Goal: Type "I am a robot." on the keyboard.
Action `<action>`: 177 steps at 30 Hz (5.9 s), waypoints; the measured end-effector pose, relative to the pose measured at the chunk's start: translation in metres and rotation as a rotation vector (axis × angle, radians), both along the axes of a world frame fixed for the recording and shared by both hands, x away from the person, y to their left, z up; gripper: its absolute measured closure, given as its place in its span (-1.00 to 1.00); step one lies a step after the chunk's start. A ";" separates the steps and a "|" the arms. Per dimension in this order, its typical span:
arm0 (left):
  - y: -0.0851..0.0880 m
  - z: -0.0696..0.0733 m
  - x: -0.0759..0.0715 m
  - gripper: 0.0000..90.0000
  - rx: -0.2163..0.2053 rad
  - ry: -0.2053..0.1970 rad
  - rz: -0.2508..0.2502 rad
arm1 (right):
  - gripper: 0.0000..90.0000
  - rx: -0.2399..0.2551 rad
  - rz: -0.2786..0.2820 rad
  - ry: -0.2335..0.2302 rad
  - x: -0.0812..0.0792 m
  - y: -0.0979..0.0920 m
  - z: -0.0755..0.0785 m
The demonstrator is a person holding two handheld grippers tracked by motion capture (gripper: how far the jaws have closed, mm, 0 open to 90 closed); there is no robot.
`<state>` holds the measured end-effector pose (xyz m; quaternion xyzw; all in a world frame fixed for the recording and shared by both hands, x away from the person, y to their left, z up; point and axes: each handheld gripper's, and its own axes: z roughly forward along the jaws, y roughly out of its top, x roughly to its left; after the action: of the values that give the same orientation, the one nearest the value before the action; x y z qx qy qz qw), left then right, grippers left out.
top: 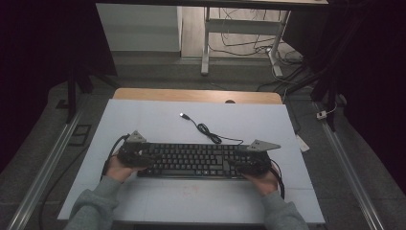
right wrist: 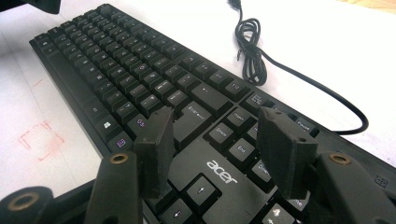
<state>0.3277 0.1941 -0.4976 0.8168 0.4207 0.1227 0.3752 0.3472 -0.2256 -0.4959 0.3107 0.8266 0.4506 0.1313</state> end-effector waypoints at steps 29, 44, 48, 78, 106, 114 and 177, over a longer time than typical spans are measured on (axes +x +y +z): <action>-0.041 0.010 -0.020 -0.04 0.008 -0.034 -0.185 | 0.04 -0.021 0.001 -0.002 0.001 0.002 -0.001; -0.059 -0.002 -0.024 0.96 0.046 0.011 -0.277 | 0.04 -0.026 -0.002 0.002 0.001 0.002 -0.002; -0.063 -0.007 -0.023 0.97 0.067 0.024 -0.274 | 0.04 -0.026 -0.001 0.003 0.002 0.002 -0.002; -0.070 -0.019 -0.020 0.97 0.110 0.040 -0.276 | 0.04 -0.027 0.001 0.003 0.002 0.002 -0.003; -0.037 0.004 -0.015 -0.10 -0.029 -0.032 -0.115 | 0.04 -0.020 -0.004 -0.003 0.003 0.000 -0.002; -0.029 0.005 -0.012 -0.19 -0.035 -0.025 -0.084 | 0.04 -0.019 -0.004 -0.002 0.003 -0.001 -0.002; 0.001 -0.008 0.003 0.96 0.109 0.072 -0.061 | 0.04 -0.039 -0.006 0.003 0.004 -0.001 -0.003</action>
<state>0.3303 0.1954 -0.5054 0.8523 0.4018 0.1043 0.3183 0.3508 -0.2262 -0.4993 0.3111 0.8345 0.4334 0.1375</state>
